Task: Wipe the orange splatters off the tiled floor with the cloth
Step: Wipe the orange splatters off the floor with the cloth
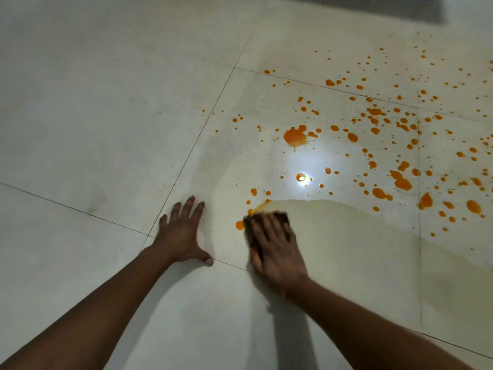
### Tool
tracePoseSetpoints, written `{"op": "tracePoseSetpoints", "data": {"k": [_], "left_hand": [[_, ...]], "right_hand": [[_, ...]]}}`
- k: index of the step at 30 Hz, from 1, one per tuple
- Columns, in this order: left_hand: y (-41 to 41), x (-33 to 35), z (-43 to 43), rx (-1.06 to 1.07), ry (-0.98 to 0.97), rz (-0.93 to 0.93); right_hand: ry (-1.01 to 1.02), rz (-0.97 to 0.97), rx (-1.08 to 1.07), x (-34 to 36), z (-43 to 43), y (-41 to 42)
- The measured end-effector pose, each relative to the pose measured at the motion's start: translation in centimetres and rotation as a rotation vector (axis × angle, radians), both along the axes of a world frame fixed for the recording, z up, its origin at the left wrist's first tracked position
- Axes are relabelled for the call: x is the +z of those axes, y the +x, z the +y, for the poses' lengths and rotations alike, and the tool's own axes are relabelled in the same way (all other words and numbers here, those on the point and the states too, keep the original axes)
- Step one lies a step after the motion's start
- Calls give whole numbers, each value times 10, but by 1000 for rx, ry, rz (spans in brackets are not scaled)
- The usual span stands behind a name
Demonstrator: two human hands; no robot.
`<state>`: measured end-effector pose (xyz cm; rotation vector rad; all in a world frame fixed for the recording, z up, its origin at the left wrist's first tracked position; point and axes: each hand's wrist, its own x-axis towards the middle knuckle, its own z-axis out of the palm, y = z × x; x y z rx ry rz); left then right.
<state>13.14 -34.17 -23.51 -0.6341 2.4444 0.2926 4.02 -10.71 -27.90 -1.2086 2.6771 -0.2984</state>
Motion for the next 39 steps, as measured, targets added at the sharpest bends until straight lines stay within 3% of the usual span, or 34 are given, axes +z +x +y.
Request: {"op": "tracePoseSetpoints", "data": {"k": [3, 5, 7, 9, 12, 14, 16, 18, 21, 23, 25, 27, 29, 31, 33, 37, 39], "left_hand": [[1, -1, -11, 15, 46, -78], [-2, -3, -12, 18, 75, -100], [-4, -5, -11, 32, 84, -108], [-3, -10, -12, 40, 91, -92], [-2, -13, -14, 56, 113, -67], [-1, -11, -14, 58, 117, -65], [0, -11, -13, 64, 127, -64], [0, -10, -12, 71, 129, -64], [0, -14, -13, 77, 136, -58], [-1, -13, -13, 75, 141, -66], [-2, -10, -13, 69, 135, -75], [-7, -5, -11, 68, 133, -112], [-14, -1, -7, 71, 127, -165], [-19, -1, -5, 80, 120, -206], [-22, -4, -5, 91, 122, -216], [-17, -5, -6, 104, 140, -167], [-11, -6, -7, 105, 141, -120]], "right_hand": [[26, -51, 170, 12, 78, 14], [59, 7, 65, 4, 102, -29], [84, 6, -165, 1, 60, -80], [31, 2, -243, 2, -23, -92], [-13, 2, 20, -3, -80, -24], [-1, -47, 231, 2, -31, 14], [8, -21, 296, 8, 27, 3], [35, 30, 151, 2, 37, -36], [40, 3, -183, -3, -43, -59], [12, 38, -70, -6, -63, -28], [27, 1, 161, -1, -25, 8], [42, -22, 242, 10, 28, 11], [66, 14, 137, 4, 41, -19], [77, -2, -120, -1, 3, -53], [64, -10, -208, -4, -38, -51], [44, -33, 290, 0, -4, 29], [35, -44, 410, 8, 24, 31]]}}
